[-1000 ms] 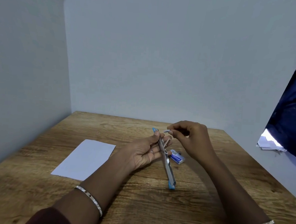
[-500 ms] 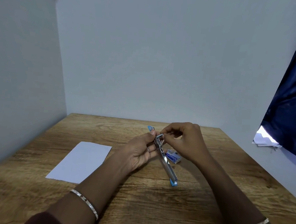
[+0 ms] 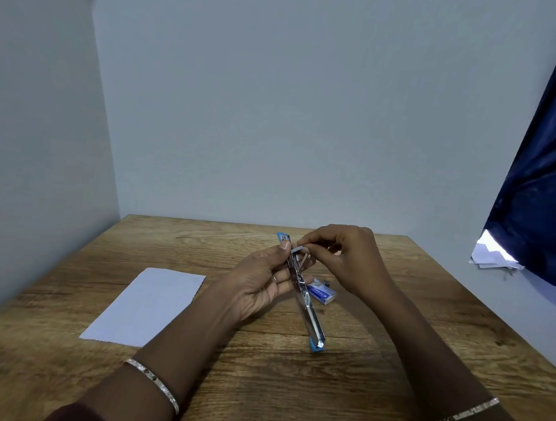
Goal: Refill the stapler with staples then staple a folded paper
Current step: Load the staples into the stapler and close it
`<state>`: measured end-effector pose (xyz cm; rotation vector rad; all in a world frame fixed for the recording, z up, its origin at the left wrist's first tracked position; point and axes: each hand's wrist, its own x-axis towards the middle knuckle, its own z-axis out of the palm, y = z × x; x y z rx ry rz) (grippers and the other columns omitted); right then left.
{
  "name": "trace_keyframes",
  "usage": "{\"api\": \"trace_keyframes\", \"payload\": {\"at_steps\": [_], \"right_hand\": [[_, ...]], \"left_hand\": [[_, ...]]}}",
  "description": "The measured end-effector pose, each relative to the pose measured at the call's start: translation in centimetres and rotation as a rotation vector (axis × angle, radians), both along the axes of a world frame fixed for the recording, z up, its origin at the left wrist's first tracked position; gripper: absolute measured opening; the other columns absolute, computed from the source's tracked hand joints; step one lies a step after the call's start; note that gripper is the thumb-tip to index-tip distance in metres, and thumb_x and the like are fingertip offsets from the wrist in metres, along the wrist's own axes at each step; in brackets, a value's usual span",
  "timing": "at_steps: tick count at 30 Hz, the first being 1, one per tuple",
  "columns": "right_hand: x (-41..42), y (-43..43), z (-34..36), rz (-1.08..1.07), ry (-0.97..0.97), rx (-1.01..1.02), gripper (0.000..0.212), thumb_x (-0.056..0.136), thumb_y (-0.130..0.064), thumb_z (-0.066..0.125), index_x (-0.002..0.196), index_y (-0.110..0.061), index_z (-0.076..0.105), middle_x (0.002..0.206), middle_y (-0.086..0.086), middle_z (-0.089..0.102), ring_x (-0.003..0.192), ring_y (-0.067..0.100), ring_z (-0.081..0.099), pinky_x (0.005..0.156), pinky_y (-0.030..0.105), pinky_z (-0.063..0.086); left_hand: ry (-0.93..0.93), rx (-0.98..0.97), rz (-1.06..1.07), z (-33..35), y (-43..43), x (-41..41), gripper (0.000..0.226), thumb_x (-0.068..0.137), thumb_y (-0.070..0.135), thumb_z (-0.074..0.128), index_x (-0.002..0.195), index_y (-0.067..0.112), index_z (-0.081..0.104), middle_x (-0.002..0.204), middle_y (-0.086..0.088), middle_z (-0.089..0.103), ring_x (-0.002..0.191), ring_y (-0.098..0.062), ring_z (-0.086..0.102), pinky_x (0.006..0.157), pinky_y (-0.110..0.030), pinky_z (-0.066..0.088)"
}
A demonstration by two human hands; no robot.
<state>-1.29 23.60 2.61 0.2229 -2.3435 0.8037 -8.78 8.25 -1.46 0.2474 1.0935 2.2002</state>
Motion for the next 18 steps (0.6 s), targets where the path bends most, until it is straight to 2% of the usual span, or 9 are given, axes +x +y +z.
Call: {"api": "trace_keyframes", "payload": {"at_steps": [4,11,13,16,18], "right_hand": [[0.0,0.3,0.0,0.000,-0.022,0.016,0.009,0.087,-0.013,0.078,0.093,-0.017,0.083,0.078,-0.008,0.078,0.072,0.000,0.072,0.065,0.005,0.046],[-0.1,0.7,0.1,0.008,-0.069,0.043,0.009,0.086,-0.016,0.078,0.093,-0.020,0.083,0.078,-0.009,0.079,0.073,-0.001,0.071,0.068,0.008,0.048],[-0.1,0.8,0.1,0.021,-0.078,0.037,0.011,0.086,-0.013,0.078,0.093,-0.020,0.083,0.078,-0.007,0.079,0.074,0.000,0.071,0.067,0.008,0.048],[-0.2,1.0,-0.1,0.039,-0.110,0.028,0.017,0.084,-0.007,0.078,0.095,-0.019,0.083,0.083,-0.004,0.080,0.077,0.002,0.072,0.066,0.008,0.048],[-0.3,1.1,-0.2,0.049,-0.128,0.026,0.020,0.083,-0.003,0.078,0.095,-0.018,0.083,0.086,-0.002,0.081,0.078,0.005,0.072,0.066,0.010,0.049]], "left_hand": [[-0.019,-0.002,-0.017,0.0,0.0,0.0,0.025,0.097,0.015,0.061,0.107,-0.006,0.069,0.100,-0.024,0.077,0.098,-0.033,0.076,0.074,-0.051,0.064],[-0.028,0.000,-0.021,-0.2,0.1,-0.3,0.028,0.094,0.015,0.063,0.112,-0.007,0.065,0.099,-0.026,0.077,0.096,-0.033,0.077,0.076,-0.053,0.064],[-0.022,-0.006,-0.018,-0.3,0.2,-0.3,0.025,0.094,0.015,0.063,0.107,-0.007,0.066,0.096,-0.026,0.077,0.093,-0.033,0.077,0.077,-0.053,0.063],[-0.038,-0.018,-0.012,-0.4,0.2,-0.4,0.027,0.085,0.014,0.068,0.099,-0.009,0.069,0.096,-0.030,0.075,0.094,-0.036,0.077,0.078,-0.054,0.062],[-0.044,-0.025,-0.013,-0.6,0.2,-0.5,0.024,0.088,0.013,0.066,0.097,-0.010,0.068,0.094,-0.032,0.075,0.091,-0.037,0.077,0.076,-0.052,0.063]]}}
